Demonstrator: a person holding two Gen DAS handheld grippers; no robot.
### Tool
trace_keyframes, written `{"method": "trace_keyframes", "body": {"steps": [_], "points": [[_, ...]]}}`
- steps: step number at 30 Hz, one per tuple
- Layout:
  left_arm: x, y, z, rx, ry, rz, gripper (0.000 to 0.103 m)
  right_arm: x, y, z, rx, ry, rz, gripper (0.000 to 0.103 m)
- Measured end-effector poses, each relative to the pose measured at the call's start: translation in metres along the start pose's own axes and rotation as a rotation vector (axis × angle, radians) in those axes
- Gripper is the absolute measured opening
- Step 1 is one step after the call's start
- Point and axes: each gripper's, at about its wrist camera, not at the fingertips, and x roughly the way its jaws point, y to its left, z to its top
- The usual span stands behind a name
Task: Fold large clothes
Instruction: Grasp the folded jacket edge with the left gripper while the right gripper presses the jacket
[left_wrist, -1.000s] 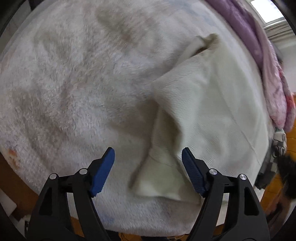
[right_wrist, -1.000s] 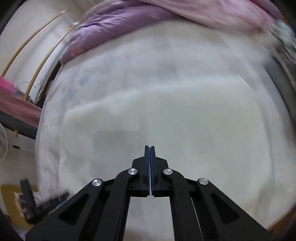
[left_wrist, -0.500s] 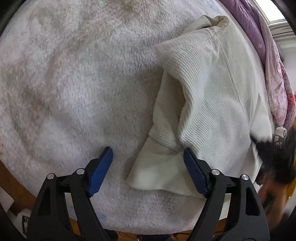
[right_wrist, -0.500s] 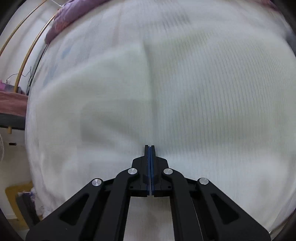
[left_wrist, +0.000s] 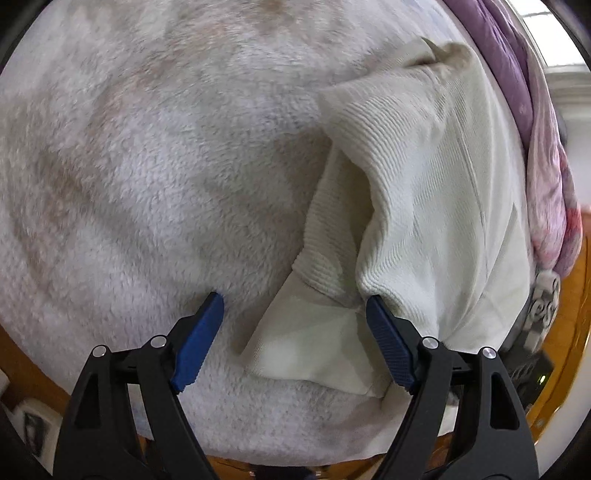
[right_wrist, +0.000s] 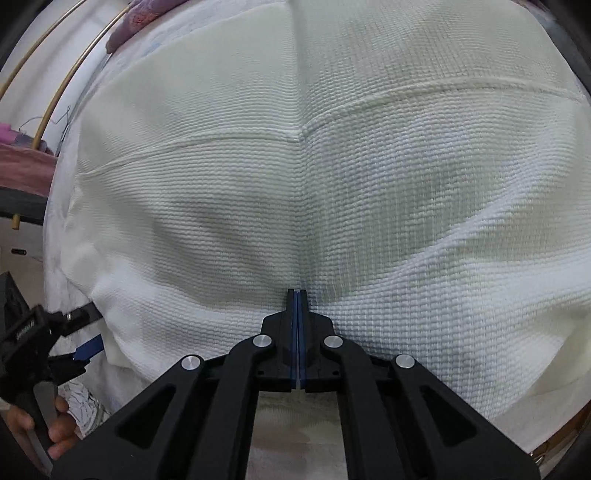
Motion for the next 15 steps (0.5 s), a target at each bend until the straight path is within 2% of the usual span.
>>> {"method": "trace_keyframes", "body": {"steps": [4,7,10,11,13,15], "points": [[-0.001,-0.002,0.005,0.007,0.015,-0.027,0.076,-0.010,-0.008,-0.007,0.010,0.003,0.018,0.004],[0.005,-0.009,0.005,0.054,0.043,0.003,0.065,-0.020,0.008,-0.010,-0.072,-0.009,0.021,0.023],[0.007,-0.011,0.005,0.053,0.063,-0.016,0.036,-0.028,0.034,-0.014,-0.210,-0.040,0.016,0.045],[0.007,-0.010,0.004,0.049,0.073,-0.030,0.012,-0.028,0.038,-0.016,-0.246,-0.047,0.026,0.051],[0.003,-0.003,0.005,0.027,0.084,-0.092,0.010,-0.030,0.058,-0.022,-0.323,-0.065,0.060,0.052],[-0.006,0.003,0.006,-0.003,0.087,-0.165,0.009,-0.030,0.072,-0.022,-0.367,-0.069,0.112,0.057]]}}
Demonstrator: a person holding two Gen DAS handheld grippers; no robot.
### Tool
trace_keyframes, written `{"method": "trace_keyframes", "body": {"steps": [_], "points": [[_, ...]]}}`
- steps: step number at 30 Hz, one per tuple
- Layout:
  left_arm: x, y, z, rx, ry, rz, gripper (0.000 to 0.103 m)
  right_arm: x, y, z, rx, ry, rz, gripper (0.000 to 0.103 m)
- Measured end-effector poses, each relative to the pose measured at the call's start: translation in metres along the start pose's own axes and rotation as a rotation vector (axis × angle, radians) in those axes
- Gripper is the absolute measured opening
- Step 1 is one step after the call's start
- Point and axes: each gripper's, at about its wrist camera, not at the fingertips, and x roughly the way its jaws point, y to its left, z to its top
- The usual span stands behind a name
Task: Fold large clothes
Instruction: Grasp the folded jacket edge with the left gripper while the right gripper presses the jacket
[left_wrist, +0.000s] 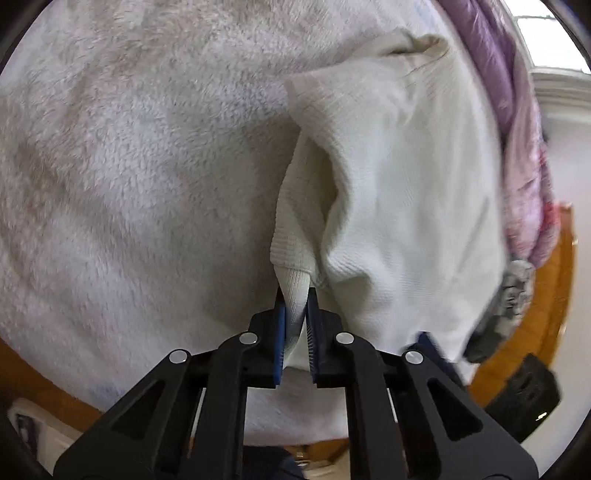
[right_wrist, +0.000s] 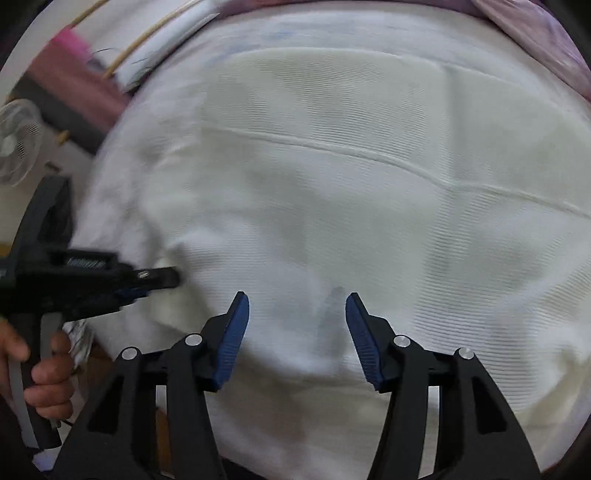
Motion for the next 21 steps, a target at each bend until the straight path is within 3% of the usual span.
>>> {"method": "trace_keyframes", "body": {"steps": [5,8,14,17,19,21], "points": [[-0.021,-0.006,-0.004,-0.052,0.003,-0.146,0.009,-0.002,0.042,-0.009,-0.155,-0.040,0.108,0.072],[-0.027,-0.012,-0.003,-0.047,0.005,-0.179,0.007,0.000,0.061,-0.012,-0.234,-0.058,0.128,0.073],[-0.027,-0.023,-0.002,-0.021,0.002,-0.187,0.005,0.037,0.091,0.003,-0.364,-0.096,-0.035,0.078],[-0.026,-0.018,0.002,-0.048,0.003,-0.190,0.005,0.060,0.096,0.015,-0.393,-0.090,-0.034,0.078],[-0.027,-0.012,0.004,-0.056,0.014,-0.180,0.005,0.070,0.090,0.019,-0.387,-0.076,-0.036,0.077],[-0.032,-0.012,0.005,-0.055,-0.002,-0.160,0.006,0.075,0.090,0.024,-0.386,-0.061,-0.012,0.054]]}}
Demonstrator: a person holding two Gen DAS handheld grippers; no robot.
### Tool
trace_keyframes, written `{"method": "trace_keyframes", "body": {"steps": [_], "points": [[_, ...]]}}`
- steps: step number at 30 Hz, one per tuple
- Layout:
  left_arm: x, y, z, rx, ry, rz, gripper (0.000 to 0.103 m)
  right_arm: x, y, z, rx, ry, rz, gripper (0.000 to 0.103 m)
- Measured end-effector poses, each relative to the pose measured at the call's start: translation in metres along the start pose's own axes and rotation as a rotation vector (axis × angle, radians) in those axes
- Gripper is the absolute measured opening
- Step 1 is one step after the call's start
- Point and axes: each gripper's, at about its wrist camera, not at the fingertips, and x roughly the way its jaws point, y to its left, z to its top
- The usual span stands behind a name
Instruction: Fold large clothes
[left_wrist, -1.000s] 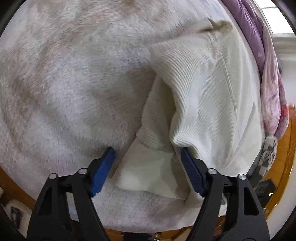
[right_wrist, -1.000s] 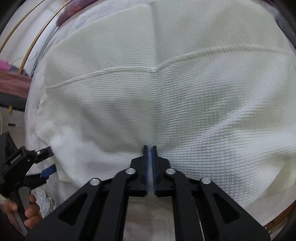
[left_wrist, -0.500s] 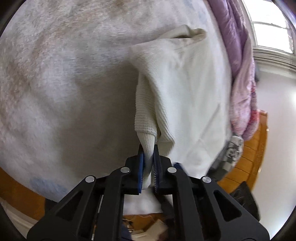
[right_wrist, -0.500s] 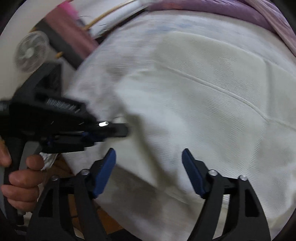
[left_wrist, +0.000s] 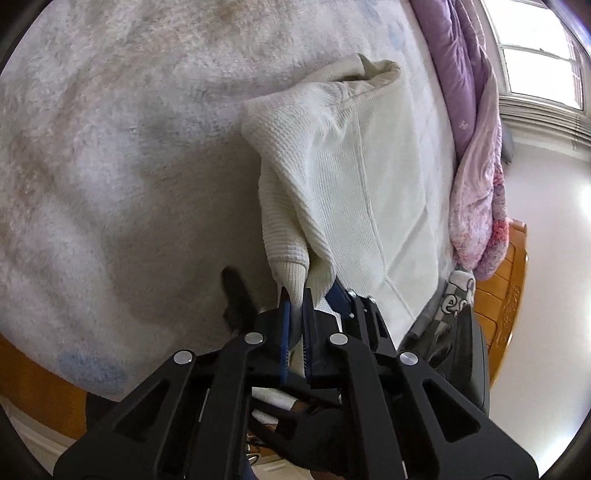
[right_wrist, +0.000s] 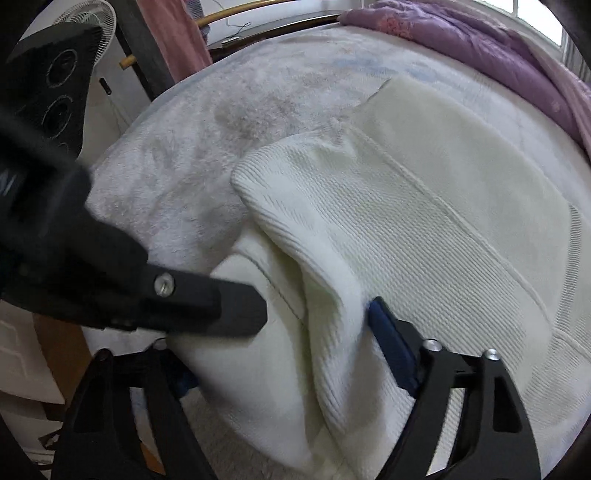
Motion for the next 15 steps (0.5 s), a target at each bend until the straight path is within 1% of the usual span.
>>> {"method": "trace_keyframes", "body": {"steps": [1,2,3,4,5,6,7,8,9,10,11,12,13,15], "points": [[-0.005,-0.002,0.000,0.008,-0.014,-0.002,0.007,0.002,-0.002,0.002,0.006,0.007,0.009,0.046],[-0.012,-0.004,0.000,0.018,-0.033,0.002,0.017,0.003,-0.004,0.005,0.017,0.014,0.007,0.025],[-0.018,-0.007,0.000,0.030,-0.056,0.033,0.043,0.002,-0.006,0.008,0.038,0.018,0.001,0.022],[-0.026,-0.009,-0.001,0.044,-0.100,0.065,0.056,-0.002,-0.015,0.010,0.088,0.020,0.025,0.021],[-0.033,-0.010,-0.001,0.053,-0.137,0.079,0.061,-0.005,-0.021,0.010,0.125,0.018,0.047,0.019],[-0.044,-0.013,-0.002,0.064,-0.193,0.102,0.061,-0.011,-0.028,0.012,0.162,0.006,0.069,0.018],[-0.051,-0.014,-0.002,0.064,-0.228,0.112,0.061,-0.019,-0.030,0.009,0.189,-0.004,0.085,0.018],[-0.056,-0.016,-0.003,0.058,-0.270,0.120,0.062,-0.028,-0.039,0.009,0.250,-0.024,0.121,0.017],[-0.059,-0.017,-0.004,0.053,-0.302,0.138,0.066,-0.036,-0.049,0.008,0.315,-0.046,0.157,0.017],[-0.058,-0.019,-0.003,0.045,-0.315,0.186,0.066,-0.045,-0.057,0.003,0.368,-0.068,0.187,0.017],[-0.054,-0.023,-0.002,0.047,-0.305,0.210,0.066,-0.056,-0.071,-0.002,0.452,-0.106,0.233,0.017],[-0.052,-0.024,0.000,0.058,-0.293,0.223,0.066,-0.069,-0.086,-0.009,0.537,-0.143,0.278,0.017],[-0.045,-0.033,-0.003,0.074,-0.298,0.243,0.066,-0.082,-0.101,-0.017,0.610,-0.183,0.315,0.016],[-0.030,-0.056,-0.008,0.116,-0.295,0.250,0.066,-0.105,-0.126,-0.032,0.716,-0.248,0.363,0.016]]}}
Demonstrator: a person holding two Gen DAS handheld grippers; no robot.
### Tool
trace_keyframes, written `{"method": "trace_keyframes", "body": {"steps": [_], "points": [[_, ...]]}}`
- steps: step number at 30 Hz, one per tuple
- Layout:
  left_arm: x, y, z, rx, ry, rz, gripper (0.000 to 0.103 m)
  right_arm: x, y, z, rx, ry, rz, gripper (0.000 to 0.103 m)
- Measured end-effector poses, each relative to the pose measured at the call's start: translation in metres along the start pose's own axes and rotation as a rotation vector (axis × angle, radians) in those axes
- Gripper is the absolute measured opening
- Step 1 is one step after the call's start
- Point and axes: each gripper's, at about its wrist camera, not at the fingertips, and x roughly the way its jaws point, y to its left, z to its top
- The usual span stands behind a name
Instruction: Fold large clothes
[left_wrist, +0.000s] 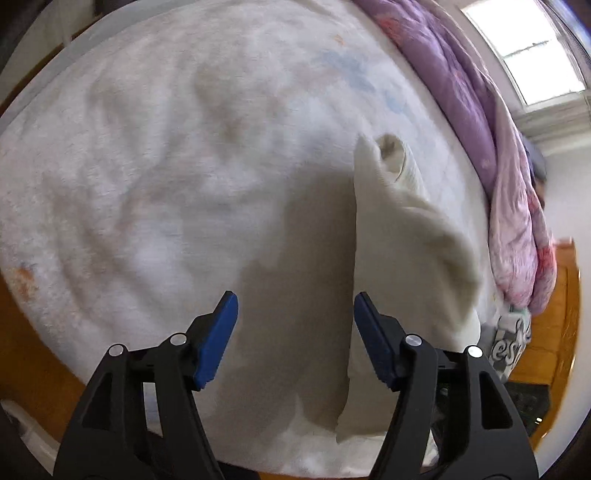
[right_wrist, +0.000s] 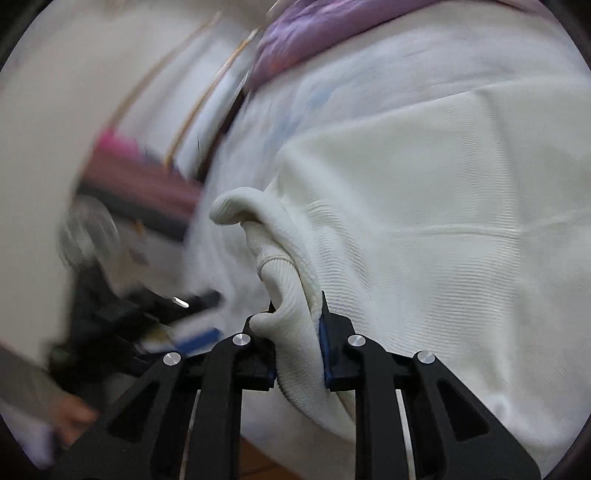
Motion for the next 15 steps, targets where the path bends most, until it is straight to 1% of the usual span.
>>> {"method": "trace_keyframes", "body": {"steps": [2,3,4,5,7,9,10,12,14,15], "points": [[0.008,-0.031,-0.009,0.051,0.006,-0.033,0.066,-0.032,-0.020,0.004,0.091,-0.057,0.046,0.016],[0.012,-0.043,-0.014,0.077,0.008,-0.042,0.066,-0.052,-0.037,0.006,0.149,-0.092,0.077,0.016],[0.016,-0.063,-0.023,0.114,0.012,-0.057,0.066,-0.071,-0.052,0.006,0.195,-0.123,0.086,0.015],[0.020,-0.080,-0.031,0.146,0.020,-0.089,0.067,-0.087,-0.062,0.004,0.221,-0.145,0.086,0.013],[0.028,-0.113,-0.051,0.211,0.049,-0.139,0.069,-0.120,-0.083,0.003,0.261,-0.200,0.075,0.011],[0.041,-0.140,-0.074,0.266,0.085,-0.161,0.072,-0.159,-0.110,-0.005,0.322,-0.272,0.072,0.011],[0.046,-0.147,-0.081,0.279,0.098,-0.161,0.072,-0.169,-0.119,-0.009,0.353,-0.295,0.073,0.011],[0.059,-0.158,-0.099,0.298,0.128,-0.159,0.072,-0.196,-0.147,-0.026,0.421,-0.345,0.043,0.010],[0.069,-0.160,-0.109,0.304,0.149,-0.146,0.072,-0.209,-0.171,-0.044,0.494,-0.366,0.014,0.010],[0.077,-0.159,-0.115,0.305,0.168,-0.124,0.072,-0.214,-0.184,-0.055,0.534,-0.373,0.003,0.010]]}}
